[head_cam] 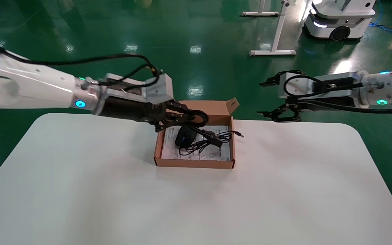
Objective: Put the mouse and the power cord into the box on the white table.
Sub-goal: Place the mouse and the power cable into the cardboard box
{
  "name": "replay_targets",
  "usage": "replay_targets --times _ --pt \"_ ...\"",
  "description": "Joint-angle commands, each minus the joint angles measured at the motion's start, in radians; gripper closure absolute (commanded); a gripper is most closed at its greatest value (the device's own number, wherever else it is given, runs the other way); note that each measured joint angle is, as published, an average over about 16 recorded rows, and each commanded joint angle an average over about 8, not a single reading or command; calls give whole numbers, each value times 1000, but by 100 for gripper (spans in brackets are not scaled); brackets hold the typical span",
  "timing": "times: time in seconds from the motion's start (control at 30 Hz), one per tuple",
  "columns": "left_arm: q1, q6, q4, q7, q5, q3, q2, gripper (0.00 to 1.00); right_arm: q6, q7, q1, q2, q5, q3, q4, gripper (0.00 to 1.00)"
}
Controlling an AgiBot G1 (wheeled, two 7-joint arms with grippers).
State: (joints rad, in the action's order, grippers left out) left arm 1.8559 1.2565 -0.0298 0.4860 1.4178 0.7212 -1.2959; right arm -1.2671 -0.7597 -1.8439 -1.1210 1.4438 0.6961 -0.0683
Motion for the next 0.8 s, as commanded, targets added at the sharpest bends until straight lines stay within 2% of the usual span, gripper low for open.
replay_targets --times 0.03,0.27,0.5,0.53,0.57,0.77,0.8 --pt "-23 -39 11 4 -3 -2 -30 100 -11 -3 -6 30 6 3 13 0" --pt "-108 -238 -58 -5 -18 -6 -65 100 -29 -27 -10 62 14 9 26 0" --pt "-150 -253 -125 -49 -14 22 -62 100 -32 -36 -7 72 16 10 40 0" --pt "-152 -246 -130 -56 -12 27 -61 98 -33 -36 -7 72 16 10 42 0" --pt "-153 -239 -133 -62 -10 32 -60 92 -35 -36 -7 73 16 10 44 0" --pt "-154 -204 -149 -84 4 62 -59 17 -54 -38 -8 74 9 5 48 0" --pt "-154 -201 -150 -86 6 65 -59 7 -58 -38 -8 75 7 4 48 0"
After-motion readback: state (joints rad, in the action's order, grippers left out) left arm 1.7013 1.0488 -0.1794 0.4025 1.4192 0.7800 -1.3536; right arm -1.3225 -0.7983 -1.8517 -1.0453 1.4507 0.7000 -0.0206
